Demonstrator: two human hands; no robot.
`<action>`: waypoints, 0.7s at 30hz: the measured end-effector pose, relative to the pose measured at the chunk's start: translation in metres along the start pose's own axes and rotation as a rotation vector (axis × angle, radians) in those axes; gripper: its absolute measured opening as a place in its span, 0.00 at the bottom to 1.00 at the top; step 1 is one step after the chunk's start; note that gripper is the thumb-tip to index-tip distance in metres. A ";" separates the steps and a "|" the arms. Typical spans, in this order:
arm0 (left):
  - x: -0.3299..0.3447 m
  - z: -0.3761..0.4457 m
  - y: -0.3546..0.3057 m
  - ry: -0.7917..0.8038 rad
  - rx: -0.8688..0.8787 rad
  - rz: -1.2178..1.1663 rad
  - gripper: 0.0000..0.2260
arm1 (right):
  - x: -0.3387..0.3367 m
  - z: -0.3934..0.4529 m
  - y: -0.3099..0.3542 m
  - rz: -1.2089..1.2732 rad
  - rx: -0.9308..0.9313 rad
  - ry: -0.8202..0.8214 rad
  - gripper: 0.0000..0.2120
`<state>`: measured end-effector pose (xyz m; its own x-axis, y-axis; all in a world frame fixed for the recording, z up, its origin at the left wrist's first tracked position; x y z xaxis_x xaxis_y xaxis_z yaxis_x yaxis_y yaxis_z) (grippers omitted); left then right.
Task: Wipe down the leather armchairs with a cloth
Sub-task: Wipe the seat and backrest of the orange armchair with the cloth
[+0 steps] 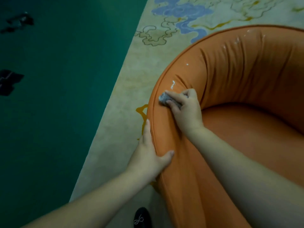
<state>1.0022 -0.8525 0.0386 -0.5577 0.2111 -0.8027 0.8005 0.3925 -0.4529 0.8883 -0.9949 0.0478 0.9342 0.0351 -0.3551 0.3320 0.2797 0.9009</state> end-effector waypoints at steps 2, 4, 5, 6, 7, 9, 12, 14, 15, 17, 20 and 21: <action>-0.011 0.013 0.003 -0.013 0.063 0.061 0.52 | 0.002 -0.021 0.002 0.050 0.097 -0.030 0.15; -0.017 0.026 0.002 0.012 0.119 0.113 0.56 | -0.001 -0.062 0.003 0.064 0.132 -0.055 0.16; -0.018 0.030 0.002 0.034 0.141 0.142 0.57 | -0.006 -0.082 0.002 0.065 0.153 -0.072 0.17; -0.021 0.030 0.000 0.067 0.148 0.180 0.58 | -0.011 -0.100 0.001 0.065 0.186 -0.082 0.19; -0.022 0.030 -0.001 0.089 0.157 0.210 0.58 | -0.016 -0.119 -0.002 0.060 0.227 -0.092 0.20; -0.024 0.028 -0.004 0.117 0.169 0.267 0.58 | -0.024 -0.148 0.000 0.052 0.343 -0.123 0.19; -0.030 0.025 -0.009 0.138 0.166 0.343 0.58 | -0.028 -0.167 0.001 0.028 0.485 -0.136 0.17; -0.033 0.025 -0.011 0.153 0.170 0.414 0.58 | -0.028 -0.169 0.004 0.016 0.554 -0.120 0.16; -0.035 0.025 -0.013 0.168 0.175 0.451 0.58 | -0.028 -0.169 0.005 0.009 0.577 -0.112 0.16; -0.038 0.027 -0.014 0.228 0.180 0.501 0.59 | -0.029 -0.166 0.008 -0.003 0.626 -0.089 0.16; -0.048 0.030 -0.013 0.295 0.198 0.583 0.58 | -0.030 -0.163 0.009 0.018 0.699 -0.070 0.16; -0.052 0.031 -0.011 0.297 0.209 0.615 0.57 | -0.030 -0.163 0.009 0.047 0.727 -0.077 0.15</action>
<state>1.0288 -0.8956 0.0737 -0.0037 0.5854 -0.8107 0.9979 -0.0497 -0.0404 0.8422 -0.8371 0.0254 0.9471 -0.0433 -0.3179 0.2697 -0.4288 0.8622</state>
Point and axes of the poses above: each hand's wrist, its own z-axis towards the middle knuckle, its own x-axis out of the palm, y = z × x, the point moved 5 cm from there along z, towards the middle knuckle, and after that the axes turned 13 degrees about z, right-handed, at the moved point
